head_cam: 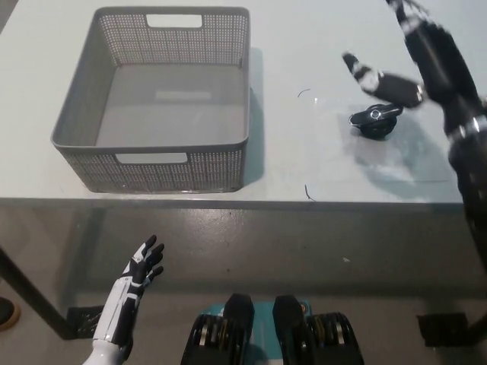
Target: Use the right hand to pick up a webcam and put it into a container on the left side
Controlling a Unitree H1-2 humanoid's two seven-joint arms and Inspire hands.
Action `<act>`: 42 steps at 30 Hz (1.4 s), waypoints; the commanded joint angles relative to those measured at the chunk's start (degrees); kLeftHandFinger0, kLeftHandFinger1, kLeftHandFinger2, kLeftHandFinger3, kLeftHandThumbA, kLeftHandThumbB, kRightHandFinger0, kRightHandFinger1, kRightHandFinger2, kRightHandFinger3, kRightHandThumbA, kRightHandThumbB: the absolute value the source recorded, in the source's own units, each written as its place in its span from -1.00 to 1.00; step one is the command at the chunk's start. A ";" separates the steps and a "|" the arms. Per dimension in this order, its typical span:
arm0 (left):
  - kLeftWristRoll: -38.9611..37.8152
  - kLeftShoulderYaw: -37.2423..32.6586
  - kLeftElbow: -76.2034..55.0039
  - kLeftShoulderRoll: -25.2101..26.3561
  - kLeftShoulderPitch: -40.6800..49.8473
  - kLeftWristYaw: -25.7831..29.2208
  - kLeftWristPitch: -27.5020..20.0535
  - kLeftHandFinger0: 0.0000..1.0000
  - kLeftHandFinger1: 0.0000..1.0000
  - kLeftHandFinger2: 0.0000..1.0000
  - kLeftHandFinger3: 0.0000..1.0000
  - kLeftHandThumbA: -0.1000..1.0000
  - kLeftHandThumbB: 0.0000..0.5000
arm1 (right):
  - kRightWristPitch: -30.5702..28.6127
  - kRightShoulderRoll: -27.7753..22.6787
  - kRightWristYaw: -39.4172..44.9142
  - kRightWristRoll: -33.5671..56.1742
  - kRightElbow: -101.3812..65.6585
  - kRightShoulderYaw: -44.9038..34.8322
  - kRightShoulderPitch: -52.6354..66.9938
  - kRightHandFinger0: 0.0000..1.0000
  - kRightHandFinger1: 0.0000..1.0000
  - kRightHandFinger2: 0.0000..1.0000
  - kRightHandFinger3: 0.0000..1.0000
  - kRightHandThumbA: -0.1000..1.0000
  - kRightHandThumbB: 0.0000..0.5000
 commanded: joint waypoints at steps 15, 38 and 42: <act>-2.17 1.89 -1.98 1.68 -1.81 -1.39 -2.42 1.00 1.00 1.00 1.00 1.00 -0.54 | 4.18 -0.61 10.51 -5.65 46.53 14.59 -31.38 1.00 1.00 1.00 1.00 0.63 1.00; -2.70 2.87 -1.31 2.03 -2.62 -2.01 -2.94 1.00 1.00 1.00 1.00 1.00 -0.53 | 3.43 -0.05 17.41 -3.83 61.27 17.58 -33.18 1.00 1.00 1.00 1.00 0.71 1.00; -2.65 2.80 -1.33 2.08 -2.82 -2.31 -2.77 1.00 1.00 1.00 1.00 1.00 -0.49 | 3.75 0.05 17.81 -3.72 61.01 17.69 -32.48 1.00 1.00 1.00 1.00 0.72 1.00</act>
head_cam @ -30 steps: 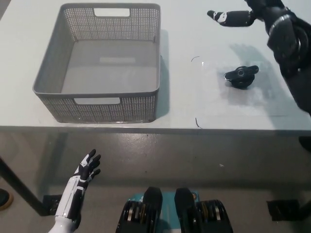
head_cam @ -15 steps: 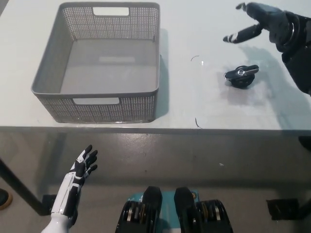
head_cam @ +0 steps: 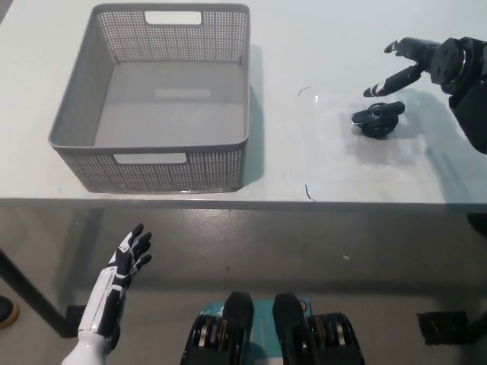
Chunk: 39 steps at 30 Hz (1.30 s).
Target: Use the right hand to pick up a webcam and put it into a container on the left side
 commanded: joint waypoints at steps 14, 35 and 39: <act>-1.42 0.46 -1.21 1.23 -2.19 -0.91 -1.30 1.00 1.00 1.00 1.00 1.00 -0.55 | -2.30 1.51 -0.03 0.96 1.79 -0.10 -4.17 1.00 1.00 1.00 1.00 0.67 1.00; -1.88 0.95 -1.23 1.55 -3.66 -0.97 -0.80 1.00 1.00 1.00 1.00 1.00 -0.56 | -5.79 3.82 -2.74 1.32 7.72 0.14 -2.15 1.00 1.00 1.00 1.00 0.61 1.00; -2.14 1.23 -0.89 1.51 -3.80 -0.85 -1.16 1.00 1.00 1.00 1.00 1.00 -0.57 | -5.26 4.11 -3.07 1.49 9.16 -0.02 -1.51 1.00 1.00 1.00 1.00 0.55 1.00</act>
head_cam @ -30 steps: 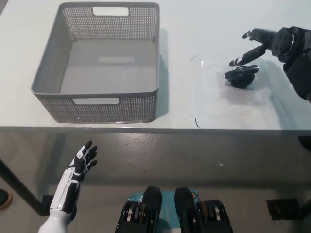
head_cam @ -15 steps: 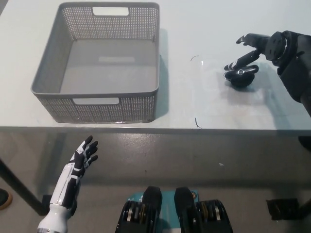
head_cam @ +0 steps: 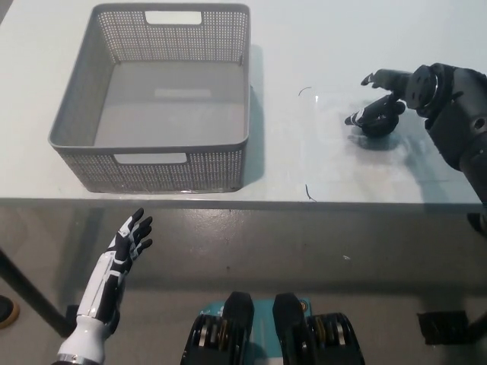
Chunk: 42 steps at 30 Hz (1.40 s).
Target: Use the right hand to pick up a webcam and put it into a container on the left side
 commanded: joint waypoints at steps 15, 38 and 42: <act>-0.99 1.46 -1.22 0.83 -1.84 0.04 -0.58 1.00 1.00 1.00 1.00 1.00 -0.57 | -2.25 -0.30 -2.52 0.94 3.63 0.40 -0.01 1.00 1.00 1.00 1.00 0.59 1.00; -0.78 1.87 -0.05 1.46 -4.50 -0.25 -0.70 1.00 1.00 1.00 1.00 1.00 -0.55 | -11.44 -0.31 -29.15 3.93 2.26 -4.97 2.25 -0.57 0.50 1.00 0.92 -1.00 -0.25; -1.55 2.11 -0.23 1.43 -4.85 -0.46 0.17 1.00 1.00 1.00 1.00 1.00 -0.51 | -12.05 -0.62 -30.10 3.98 2.66 -5.05 1.96 -0.57 0.36 0.96 0.74 -1.00 -0.24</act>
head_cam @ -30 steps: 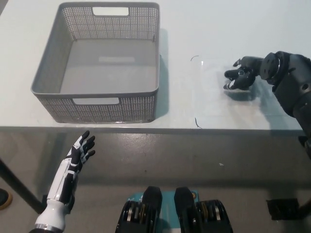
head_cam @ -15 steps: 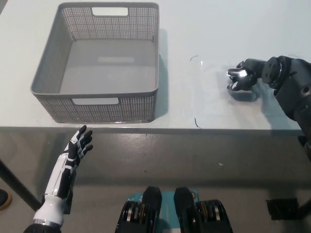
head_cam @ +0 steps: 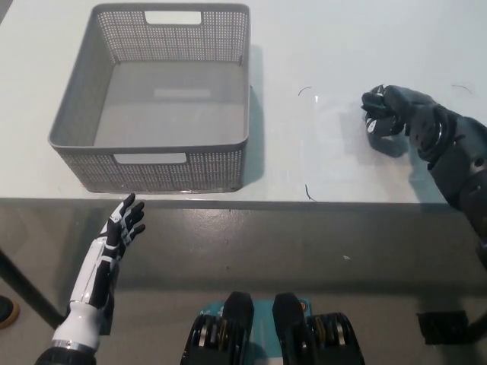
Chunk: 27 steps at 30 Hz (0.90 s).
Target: Use the right hand to pick up a webcam and put it into a container on the left side
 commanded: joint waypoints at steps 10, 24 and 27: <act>-0.64 0.47 -0.94 1.57 -1.96 -0.39 0.39 1.00 1.00 1.00 1.00 1.00 -0.48 | -7.20 -2.16 -14.29 3.17 -2.02 -4.41 -6.13 -1.00 0.10 0.90 0.84 -1.00 -0.21; -0.86 0.39 -0.68 1.73 -1.09 -0.48 0.04 1.00 1.00 1.00 1.00 1.00 -0.50 | -5.84 -3.36 -14.54 3.72 -25.81 -10.45 -12.39 -1.00 -0.17 0.66 0.78 -1.00 -0.33; -0.59 0.21 -0.70 1.73 -0.70 -0.52 -0.16 1.00 1.00 1.00 1.00 1.00 -0.53 | -2.64 -1.63 -11.57 4.83 -32.34 -11.27 -13.08 -1.00 -0.22 0.62 0.71 -1.00 -0.28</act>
